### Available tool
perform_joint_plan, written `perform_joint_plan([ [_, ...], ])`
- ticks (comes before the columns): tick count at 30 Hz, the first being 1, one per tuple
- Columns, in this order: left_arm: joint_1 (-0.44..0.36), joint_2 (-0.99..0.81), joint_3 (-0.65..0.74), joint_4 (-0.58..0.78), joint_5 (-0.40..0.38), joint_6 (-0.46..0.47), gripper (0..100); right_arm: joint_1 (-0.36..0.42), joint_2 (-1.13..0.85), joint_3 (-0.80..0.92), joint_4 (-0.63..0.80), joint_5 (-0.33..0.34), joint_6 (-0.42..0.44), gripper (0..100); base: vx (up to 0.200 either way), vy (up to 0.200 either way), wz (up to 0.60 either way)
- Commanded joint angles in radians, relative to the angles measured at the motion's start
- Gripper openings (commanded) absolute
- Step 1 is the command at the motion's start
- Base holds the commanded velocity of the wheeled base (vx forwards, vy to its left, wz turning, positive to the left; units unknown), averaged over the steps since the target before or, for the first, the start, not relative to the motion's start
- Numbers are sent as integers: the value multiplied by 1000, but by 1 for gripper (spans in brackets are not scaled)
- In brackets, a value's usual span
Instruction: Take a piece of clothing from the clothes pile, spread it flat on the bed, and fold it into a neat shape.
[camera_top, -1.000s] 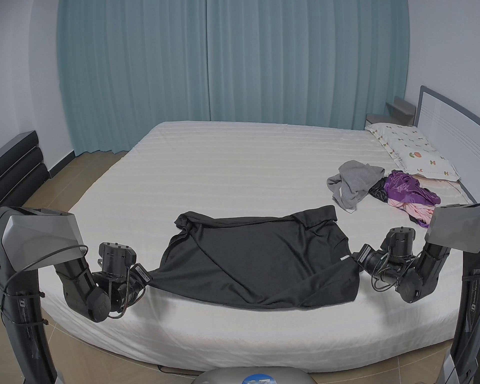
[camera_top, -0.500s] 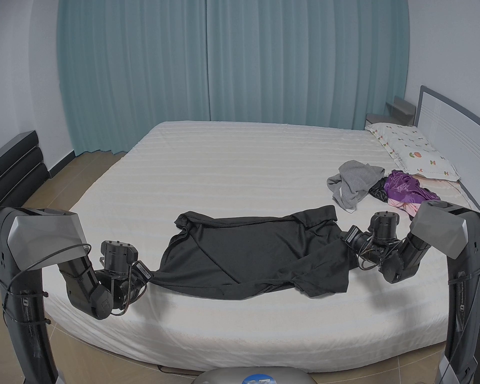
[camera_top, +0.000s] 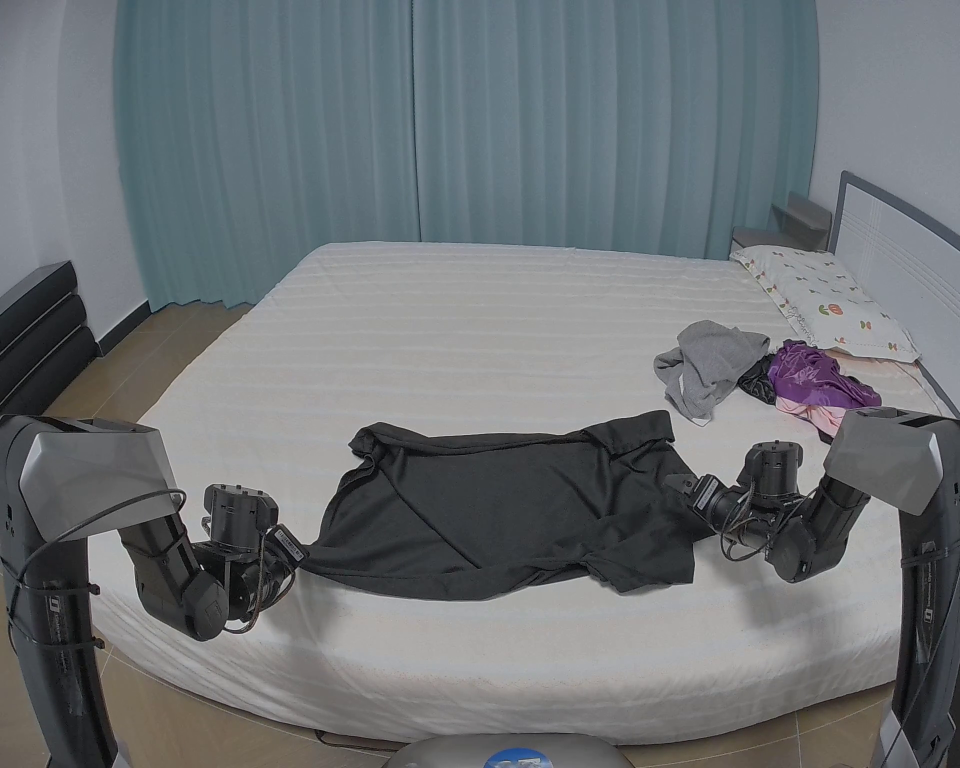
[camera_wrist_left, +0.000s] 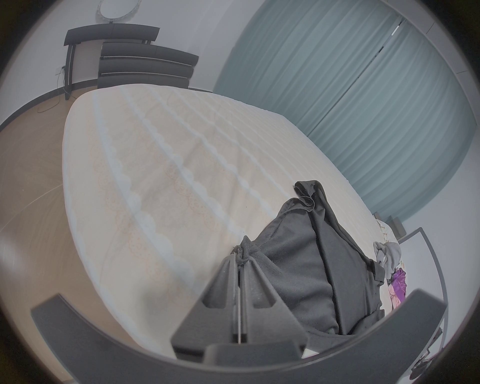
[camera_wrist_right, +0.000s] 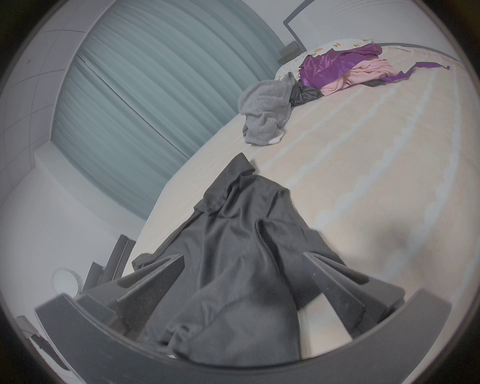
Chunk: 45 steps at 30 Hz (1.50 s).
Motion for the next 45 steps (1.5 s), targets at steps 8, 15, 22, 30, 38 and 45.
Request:
perform_joint_plan([
  [8, -1, -6, 14, 0, -5, -1, 0, 25, -58, 279, -79, 109, -118, 100, 0, 0, 0],
  [15, -1, -6, 14, 0, -5, -1, 0, 48, -21, 239, -74, 106, -119, 100, 0, 0, 0],
  [22, -1, -6, 14, 0, -5, 1, 0, 50, 1, 221, -65, 100, -134, 0, 0, 0, 0],
  [30, -1, -18, 40, 0, -5, 1, 0, 11, -85, 321, -69, 103, -154, 0, 0, 0, 0],
  [38, -7, -95, 104, 10, -5, 16, 0, -52, -249, 498, -71, 204, -153, 0, 0, 0, 0],
  [45, -17, -106, 160, 11, -7, 110, 0, -61, -320, 644, -76, 223, -176, 0, 0, 0, 0],
])
